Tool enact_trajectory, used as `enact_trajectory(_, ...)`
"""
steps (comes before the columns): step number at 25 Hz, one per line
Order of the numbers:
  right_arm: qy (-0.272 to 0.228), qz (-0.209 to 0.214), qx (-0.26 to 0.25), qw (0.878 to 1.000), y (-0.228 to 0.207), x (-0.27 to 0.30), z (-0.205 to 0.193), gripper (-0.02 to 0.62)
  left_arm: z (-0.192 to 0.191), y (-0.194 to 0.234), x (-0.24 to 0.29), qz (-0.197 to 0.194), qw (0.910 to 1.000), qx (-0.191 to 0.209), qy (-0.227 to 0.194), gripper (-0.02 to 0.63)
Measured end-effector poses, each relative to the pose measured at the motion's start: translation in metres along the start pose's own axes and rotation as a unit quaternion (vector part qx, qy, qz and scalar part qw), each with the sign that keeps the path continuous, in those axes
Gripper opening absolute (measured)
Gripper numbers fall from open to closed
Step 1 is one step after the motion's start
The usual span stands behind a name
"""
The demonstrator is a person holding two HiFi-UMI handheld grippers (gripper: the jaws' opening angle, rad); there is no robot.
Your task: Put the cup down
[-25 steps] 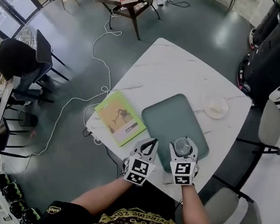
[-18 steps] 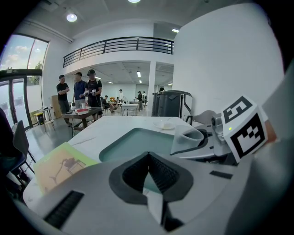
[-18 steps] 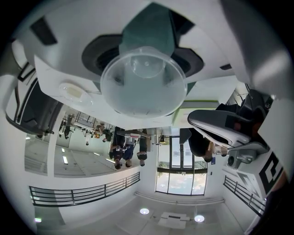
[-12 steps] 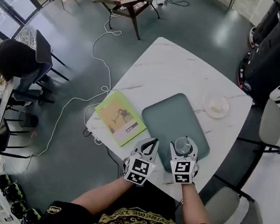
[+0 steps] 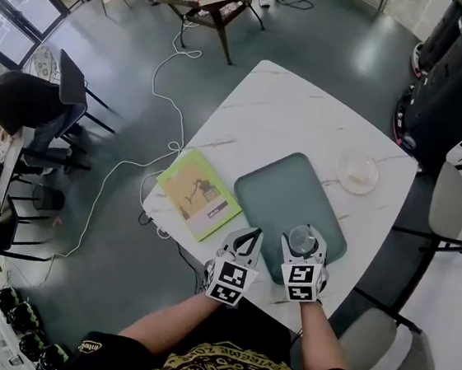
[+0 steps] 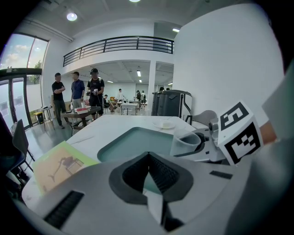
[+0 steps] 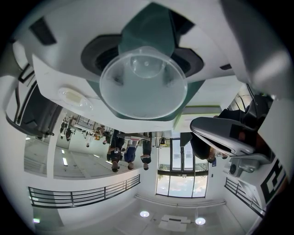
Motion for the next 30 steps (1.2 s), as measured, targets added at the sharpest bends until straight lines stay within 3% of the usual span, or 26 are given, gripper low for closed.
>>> enact_trajectory(30,0.054,0.049,0.022,0.997,0.002,0.011,-0.013,0.278,0.001,-0.003,0.008,-0.006,1.0,-0.007,0.001,0.008)
Point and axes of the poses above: the fingertips, and each gripper's own axes: x forward along the fingers, y to its left, z out of its top, the point moved 9 cm from there along -x, backward along the fingers, and after that the axes turned 13 degrees about y, right-handed, at the moved point
